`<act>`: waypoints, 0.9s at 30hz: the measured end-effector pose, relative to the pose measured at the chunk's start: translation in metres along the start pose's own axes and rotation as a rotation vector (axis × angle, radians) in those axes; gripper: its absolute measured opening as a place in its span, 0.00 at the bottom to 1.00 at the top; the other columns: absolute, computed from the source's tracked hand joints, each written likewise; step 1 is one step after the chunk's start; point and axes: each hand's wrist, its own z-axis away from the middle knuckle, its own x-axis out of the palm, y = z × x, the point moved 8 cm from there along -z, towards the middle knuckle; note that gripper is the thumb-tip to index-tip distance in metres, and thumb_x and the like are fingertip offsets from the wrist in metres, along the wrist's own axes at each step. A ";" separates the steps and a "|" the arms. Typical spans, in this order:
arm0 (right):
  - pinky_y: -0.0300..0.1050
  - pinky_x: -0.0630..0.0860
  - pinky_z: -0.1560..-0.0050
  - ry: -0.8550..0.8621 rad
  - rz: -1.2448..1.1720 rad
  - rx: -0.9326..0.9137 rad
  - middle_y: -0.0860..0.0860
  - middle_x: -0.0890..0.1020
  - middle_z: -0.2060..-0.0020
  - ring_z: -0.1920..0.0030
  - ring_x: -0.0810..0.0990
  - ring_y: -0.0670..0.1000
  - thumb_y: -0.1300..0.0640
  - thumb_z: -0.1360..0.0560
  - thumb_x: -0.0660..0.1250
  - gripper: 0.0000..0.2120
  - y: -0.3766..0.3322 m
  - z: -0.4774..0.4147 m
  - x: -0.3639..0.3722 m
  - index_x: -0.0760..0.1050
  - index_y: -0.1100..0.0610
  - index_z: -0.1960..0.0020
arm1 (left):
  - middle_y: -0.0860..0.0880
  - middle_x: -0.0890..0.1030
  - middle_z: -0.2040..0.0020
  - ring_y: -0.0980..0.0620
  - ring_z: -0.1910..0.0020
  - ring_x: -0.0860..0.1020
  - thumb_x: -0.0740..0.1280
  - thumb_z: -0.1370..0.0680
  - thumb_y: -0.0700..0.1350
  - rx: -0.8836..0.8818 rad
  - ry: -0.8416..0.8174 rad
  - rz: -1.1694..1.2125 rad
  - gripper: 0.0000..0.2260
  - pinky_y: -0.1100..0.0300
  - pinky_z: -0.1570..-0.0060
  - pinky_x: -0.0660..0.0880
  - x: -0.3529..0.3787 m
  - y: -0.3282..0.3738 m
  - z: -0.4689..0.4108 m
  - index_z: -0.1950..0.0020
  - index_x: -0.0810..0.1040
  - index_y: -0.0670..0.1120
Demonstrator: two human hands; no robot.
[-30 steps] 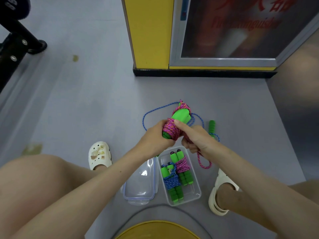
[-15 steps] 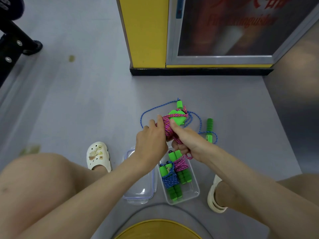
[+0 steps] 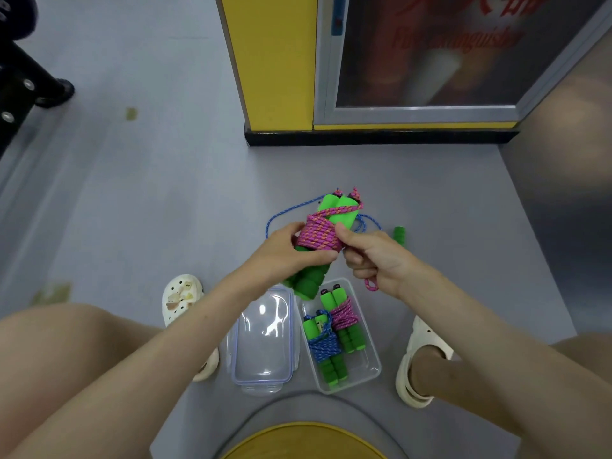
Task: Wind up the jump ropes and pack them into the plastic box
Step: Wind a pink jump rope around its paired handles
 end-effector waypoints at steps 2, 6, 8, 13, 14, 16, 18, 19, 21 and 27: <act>0.35 0.50 0.80 -0.086 -0.033 -0.017 0.48 0.64 0.81 0.79 0.55 0.43 0.47 0.30 0.67 0.17 -0.001 0.003 0.005 0.65 0.56 0.68 | 0.50 0.83 0.52 0.52 0.54 0.81 0.76 0.35 0.52 -0.071 -0.103 0.176 0.24 0.59 0.57 0.77 0.004 -0.005 0.006 0.41 0.76 0.48; 0.34 0.52 0.78 -0.160 -0.027 -0.020 0.48 0.66 0.80 0.79 0.57 0.43 0.47 0.30 0.65 0.16 -0.003 0.008 0.010 0.66 0.57 0.67 | 0.43 0.83 0.50 0.41 0.51 0.83 0.75 0.35 0.43 -0.116 -0.193 0.418 0.24 0.52 0.53 0.80 0.010 -0.010 0.011 0.40 0.75 0.44; 0.34 0.54 0.78 -0.114 0.025 -0.004 0.49 0.69 0.78 0.80 0.58 0.42 0.48 0.26 0.65 0.17 -0.002 0.007 0.008 0.68 0.57 0.68 | 0.43 0.84 0.54 0.43 0.56 0.83 0.76 0.34 0.40 -0.112 -0.124 0.376 0.22 0.55 0.59 0.80 0.005 -0.011 0.009 0.42 0.76 0.43; 0.34 0.65 0.79 0.145 0.156 -0.049 0.54 0.76 0.73 0.81 0.65 0.43 0.54 0.27 0.70 0.10 -0.002 0.006 -0.005 0.78 0.60 0.62 | 0.43 0.83 0.55 0.45 0.57 0.82 0.78 0.34 0.39 -0.060 0.091 0.106 0.20 0.52 0.55 0.80 -0.007 -0.017 0.003 0.46 0.76 0.43; 0.35 0.69 0.78 0.194 0.151 -0.087 0.54 0.77 0.73 0.81 0.68 0.43 0.57 0.28 0.72 0.08 -0.005 0.007 -0.007 0.79 0.61 0.61 | 0.44 0.82 0.54 0.44 0.56 0.82 0.78 0.35 0.39 -0.051 0.119 0.060 0.20 0.50 0.52 0.80 -0.008 -0.018 0.002 0.47 0.75 0.45; 0.37 0.76 0.74 0.279 0.154 -0.194 0.54 0.79 0.75 0.79 0.75 0.45 0.60 0.29 0.73 0.06 -0.013 0.010 -0.011 0.80 0.64 0.59 | 0.43 0.82 0.54 0.43 0.54 0.82 0.79 0.35 0.40 -0.056 0.124 0.079 0.20 0.46 0.49 0.79 -0.006 -0.019 0.000 0.48 0.75 0.46; 0.41 0.79 0.72 0.363 0.258 -0.321 0.55 0.80 0.75 0.76 0.79 0.49 0.62 0.30 0.74 0.05 -0.022 0.015 -0.011 0.79 0.64 0.59 | 0.43 0.82 0.54 0.43 0.54 0.82 0.79 0.35 0.41 -0.049 0.129 0.060 0.20 0.45 0.49 0.79 -0.005 -0.018 -0.001 0.48 0.75 0.46; 0.42 0.79 0.71 0.412 0.339 -0.377 0.54 0.80 0.74 0.75 0.80 0.48 0.62 0.30 0.74 0.05 -0.026 0.017 -0.011 0.79 0.63 0.60 | 0.45 0.82 0.54 0.44 0.54 0.81 0.79 0.35 0.42 -0.043 0.144 0.018 0.20 0.46 0.49 0.79 -0.006 -0.017 -0.002 0.49 0.74 0.47; 0.43 0.80 0.68 0.475 0.478 -0.462 0.51 0.80 0.72 0.75 0.80 0.46 0.61 0.29 0.74 0.04 -0.031 0.019 -0.009 0.79 0.61 0.59 | 0.46 0.81 0.53 0.46 0.54 0.81 0.79 0.35 0.44 -0.035 0.162 -0.016 0.20 0.48 0.49 0.79 -0.005 -0.016 -0.003 0.49 0.73 0.48; 0.36 0.78 0.68 0.397 0.651 -0.603 0.48 0.79 0.67 0.70 0.80 0.47 0.61 0.27 0.71 0.02 -0.041 0.020 0.000 0.81 0.59 0.56 | 0.48 0.80 0.54 0.48 0.55 0.80 0.79 0.35 0.44 -0.006 0.176 -0.073 0.22 0.49 0.50 0.79 -0.008 -0.011 -0.003 0.46 0.72 0.48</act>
